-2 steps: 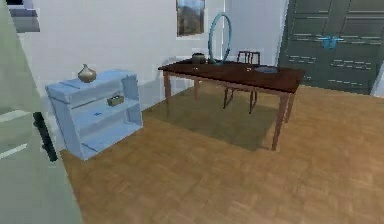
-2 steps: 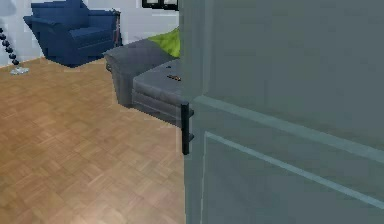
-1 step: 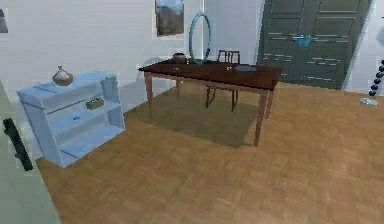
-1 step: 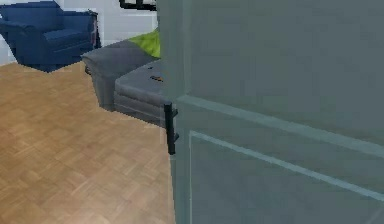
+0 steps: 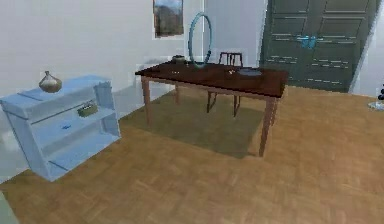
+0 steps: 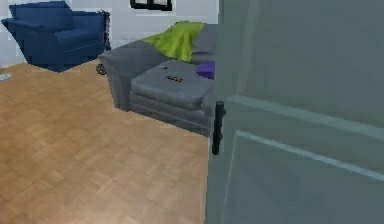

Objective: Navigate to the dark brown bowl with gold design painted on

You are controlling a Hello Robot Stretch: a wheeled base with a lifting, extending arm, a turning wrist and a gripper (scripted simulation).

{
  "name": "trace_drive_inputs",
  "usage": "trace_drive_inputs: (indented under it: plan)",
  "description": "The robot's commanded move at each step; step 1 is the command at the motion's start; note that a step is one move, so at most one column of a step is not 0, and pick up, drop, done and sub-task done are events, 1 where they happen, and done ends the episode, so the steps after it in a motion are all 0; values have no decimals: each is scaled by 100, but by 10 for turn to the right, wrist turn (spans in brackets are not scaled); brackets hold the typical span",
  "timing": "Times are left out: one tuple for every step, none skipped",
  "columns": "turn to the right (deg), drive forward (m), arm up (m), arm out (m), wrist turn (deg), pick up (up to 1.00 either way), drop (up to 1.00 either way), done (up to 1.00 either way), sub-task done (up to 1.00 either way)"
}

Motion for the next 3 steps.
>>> trace_drive_inputs:
  plan:
    - [360, 0, 0, 0, 0, 0, 0, 0, 0]
    - [0, 100, 0, 0, 0, 0, 0, 0, 0]
    - [30, 0, 0, 0, 0, 0, 0, 0, 0]
